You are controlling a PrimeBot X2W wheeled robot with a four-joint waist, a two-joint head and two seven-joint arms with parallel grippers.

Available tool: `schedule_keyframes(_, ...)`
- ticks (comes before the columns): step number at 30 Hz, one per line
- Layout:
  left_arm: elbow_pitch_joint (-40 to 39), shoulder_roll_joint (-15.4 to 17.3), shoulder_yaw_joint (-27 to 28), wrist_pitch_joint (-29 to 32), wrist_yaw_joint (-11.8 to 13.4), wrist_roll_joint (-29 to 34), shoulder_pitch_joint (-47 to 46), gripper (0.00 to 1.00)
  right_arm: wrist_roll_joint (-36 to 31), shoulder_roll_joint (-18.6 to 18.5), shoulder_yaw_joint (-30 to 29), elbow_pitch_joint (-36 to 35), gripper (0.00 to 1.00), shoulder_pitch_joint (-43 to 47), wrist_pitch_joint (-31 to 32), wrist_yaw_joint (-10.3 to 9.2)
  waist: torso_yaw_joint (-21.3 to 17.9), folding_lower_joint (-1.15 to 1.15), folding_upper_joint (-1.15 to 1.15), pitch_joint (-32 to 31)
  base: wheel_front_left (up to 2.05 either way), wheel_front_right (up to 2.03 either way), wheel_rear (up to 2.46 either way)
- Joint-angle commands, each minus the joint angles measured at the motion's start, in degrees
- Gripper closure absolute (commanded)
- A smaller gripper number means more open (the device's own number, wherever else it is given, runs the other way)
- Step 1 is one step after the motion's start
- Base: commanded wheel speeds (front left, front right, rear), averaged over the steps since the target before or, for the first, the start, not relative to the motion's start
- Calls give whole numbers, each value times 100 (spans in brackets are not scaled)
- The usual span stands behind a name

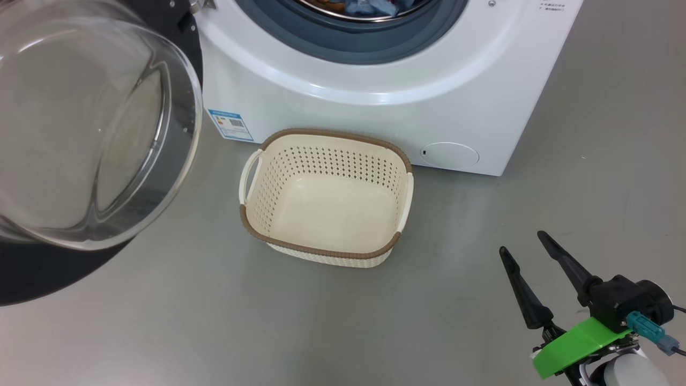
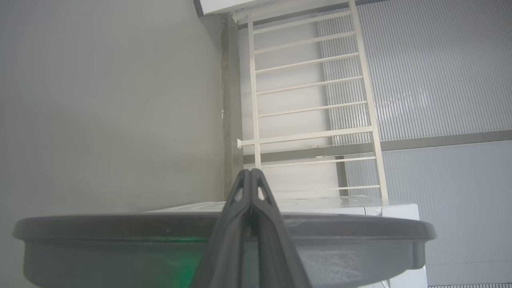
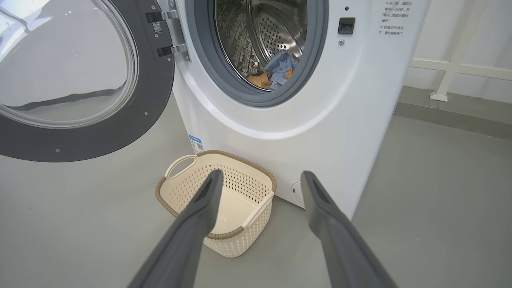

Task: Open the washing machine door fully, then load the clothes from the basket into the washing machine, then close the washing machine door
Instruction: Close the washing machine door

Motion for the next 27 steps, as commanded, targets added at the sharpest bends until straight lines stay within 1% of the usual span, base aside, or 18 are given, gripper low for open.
schedule_keyframes(1,-203,243,-23,174,4,-86,76,100,52,-25,138,-109,0,-48,-27,9,13,0,0,-5,0,0,0)
schedule_keyframes(6,-417,152,-100,623,41,-214,204,100,69,-4,169,-89,0,-77,-27,9,31,0,0,-29,0,0,0)
schedule_keyframes(12,-803,126,-188,1044,34,-277,430,100,76,21,194,-158,0,-85,-27,9,40,0,0,-56,0,0,0)
schedule_keyframes(19,-1410,-39,-320,1806,115,-564,671,100,79,73,145,-178,0,-63,-27,9,70,0,0,-83,0,0,0)
schedule_keyframes(27,-2198,-339,-463,2415,317,-862,952,100,80,165,128,-174,0,-60,-27,9,79,0,0,-93,0,0,0)
